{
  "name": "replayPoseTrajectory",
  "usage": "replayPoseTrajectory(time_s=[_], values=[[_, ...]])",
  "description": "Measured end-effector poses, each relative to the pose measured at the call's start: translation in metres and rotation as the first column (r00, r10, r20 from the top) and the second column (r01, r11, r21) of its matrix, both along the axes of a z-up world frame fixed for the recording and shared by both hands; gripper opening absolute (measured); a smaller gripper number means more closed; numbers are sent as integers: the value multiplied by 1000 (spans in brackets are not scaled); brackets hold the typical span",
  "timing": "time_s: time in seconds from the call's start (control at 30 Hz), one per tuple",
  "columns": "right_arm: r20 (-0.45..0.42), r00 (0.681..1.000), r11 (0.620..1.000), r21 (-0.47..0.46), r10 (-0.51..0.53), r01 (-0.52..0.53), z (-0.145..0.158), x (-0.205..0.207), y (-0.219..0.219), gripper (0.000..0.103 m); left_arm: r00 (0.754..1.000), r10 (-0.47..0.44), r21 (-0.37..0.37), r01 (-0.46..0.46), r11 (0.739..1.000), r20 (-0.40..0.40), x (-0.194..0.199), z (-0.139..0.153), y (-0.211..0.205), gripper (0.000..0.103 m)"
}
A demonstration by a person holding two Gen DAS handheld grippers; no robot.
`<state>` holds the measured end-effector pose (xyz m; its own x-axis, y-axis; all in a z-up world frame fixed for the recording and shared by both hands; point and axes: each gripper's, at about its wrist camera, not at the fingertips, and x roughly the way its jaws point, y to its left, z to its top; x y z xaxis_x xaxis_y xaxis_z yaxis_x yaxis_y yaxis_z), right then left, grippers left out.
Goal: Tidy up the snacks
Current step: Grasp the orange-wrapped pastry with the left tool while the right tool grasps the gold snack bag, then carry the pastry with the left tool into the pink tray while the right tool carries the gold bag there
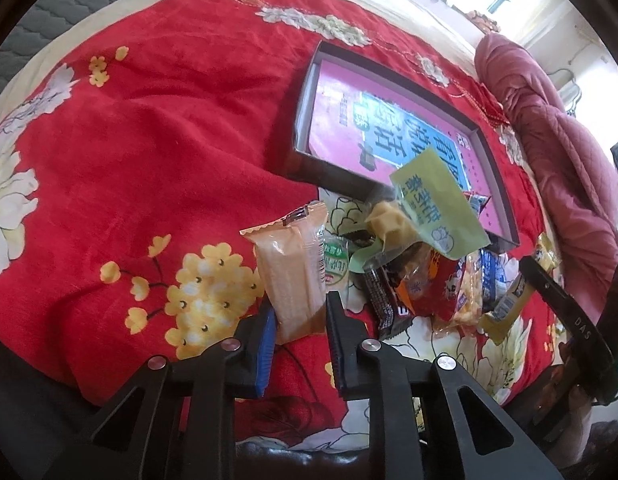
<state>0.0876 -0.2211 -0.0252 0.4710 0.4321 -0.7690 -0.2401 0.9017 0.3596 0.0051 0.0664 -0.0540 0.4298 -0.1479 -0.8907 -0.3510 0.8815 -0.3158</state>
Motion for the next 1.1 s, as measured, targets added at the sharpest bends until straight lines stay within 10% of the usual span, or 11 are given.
replayPoseTrajectory(time_s=[1.1], values=[[114,993,998,58,24,-31,21,21,1,23,995,-2,86,-6,996,103,38,40,-5,24]])
